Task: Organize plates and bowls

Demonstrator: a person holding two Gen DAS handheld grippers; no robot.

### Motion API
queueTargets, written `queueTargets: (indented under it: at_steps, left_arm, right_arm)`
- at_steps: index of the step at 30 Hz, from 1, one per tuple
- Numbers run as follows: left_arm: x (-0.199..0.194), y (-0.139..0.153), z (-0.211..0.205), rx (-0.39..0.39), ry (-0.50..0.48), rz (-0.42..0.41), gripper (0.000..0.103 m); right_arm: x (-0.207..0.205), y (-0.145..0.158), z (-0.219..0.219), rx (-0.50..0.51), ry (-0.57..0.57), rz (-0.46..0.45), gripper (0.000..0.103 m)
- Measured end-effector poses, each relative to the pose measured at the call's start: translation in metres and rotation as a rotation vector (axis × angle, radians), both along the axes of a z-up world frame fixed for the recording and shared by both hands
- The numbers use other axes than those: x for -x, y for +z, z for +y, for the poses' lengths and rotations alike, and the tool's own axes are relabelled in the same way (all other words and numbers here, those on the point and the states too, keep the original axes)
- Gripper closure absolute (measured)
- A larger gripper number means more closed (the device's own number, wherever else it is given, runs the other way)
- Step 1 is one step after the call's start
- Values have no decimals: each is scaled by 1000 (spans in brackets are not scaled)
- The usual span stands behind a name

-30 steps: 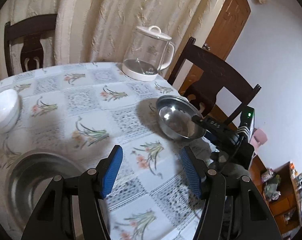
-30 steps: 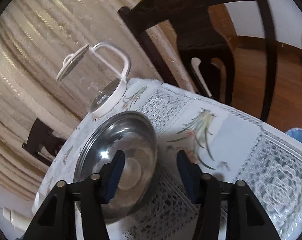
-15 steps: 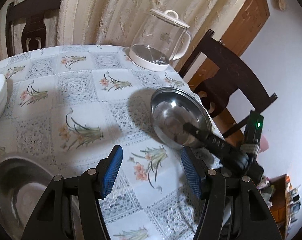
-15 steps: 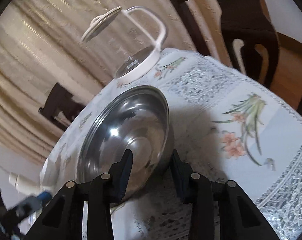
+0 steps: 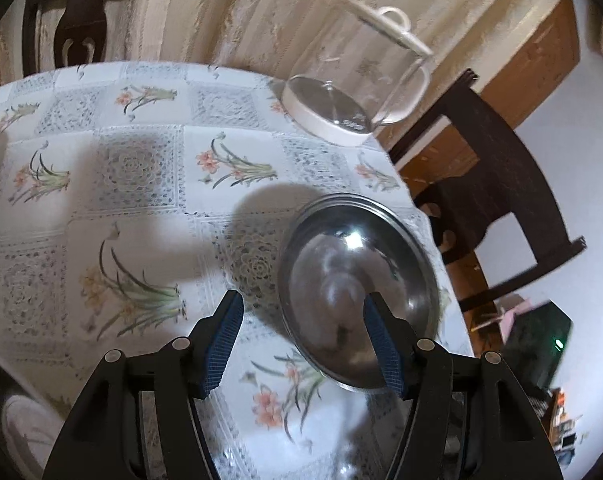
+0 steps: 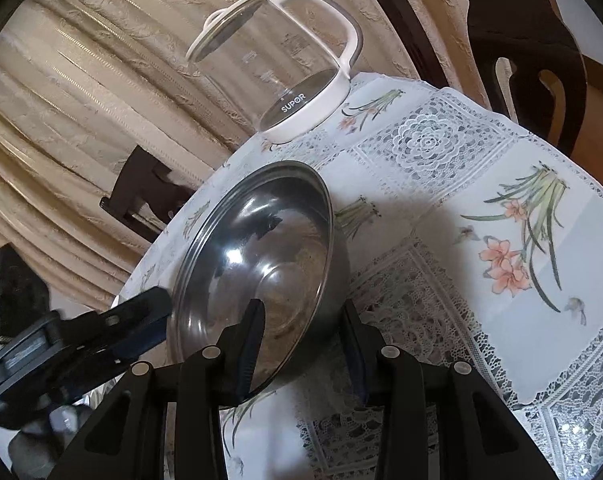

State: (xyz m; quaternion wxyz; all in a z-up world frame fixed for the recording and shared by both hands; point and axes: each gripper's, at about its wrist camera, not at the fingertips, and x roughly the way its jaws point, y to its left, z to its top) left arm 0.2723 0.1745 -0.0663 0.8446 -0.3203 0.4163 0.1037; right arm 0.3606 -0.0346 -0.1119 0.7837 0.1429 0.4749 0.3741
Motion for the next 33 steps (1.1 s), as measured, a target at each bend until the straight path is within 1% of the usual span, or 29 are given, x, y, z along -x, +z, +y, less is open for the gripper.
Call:
queueTargets:
  at_steps: [2,4,6,7,8,9,14,16,20,22,24,30,33]
  left_arm:
    - [-5,-7,2,13,6,16,40]
    - [-11,-15,4,28,2,38,44]
    - [-15,-22,4,39,-7,54,53]
    - [-17,-25,4,40,-11,59,56]
    - [-18,-27,3,40,-18,62,61]
    - [-19,-29,4,41,-22,64,68]
    - [-22,-34,0,28,-41,69,81]
    - [-21,-32,-4,15,-48,70,81]
    - [-16,-29,-6,27,-59,63,81]
    - [-12,-23,-9,19,-67,51,81]
    - [-7,-17,-12,-2,-73,38,81]
    - [14,-5,-12,-27,-73,14,81]
    - [28,-2,-10,-24,-71,10,81]
  right_arm:
    - [-1,-1,-1,-8,0,8,63]
    - [-2,-2,0,-11,-1,13,63]
    - [-1,-2,0,-8,-1,9,63]
    - [0,-1,1,-5,-1,6,63]
    - [0,-1,2,-3,1,3,63]
    - [1,0,2,-1,2,-1,63]
    - [5,4,5,18,3,-38,63]
    - [4,5,4,17,-2,-41,63]
    - [3,6,-2,-3,-11,-31,63]
    - [5,7,-5,-10,-10,-36,63]
    - [9,10,-6,-20,-4,-48,63]
    - [24,16,-5,-45,9,-73,63]
    - [38,19,-5,-50,16,-87,63]
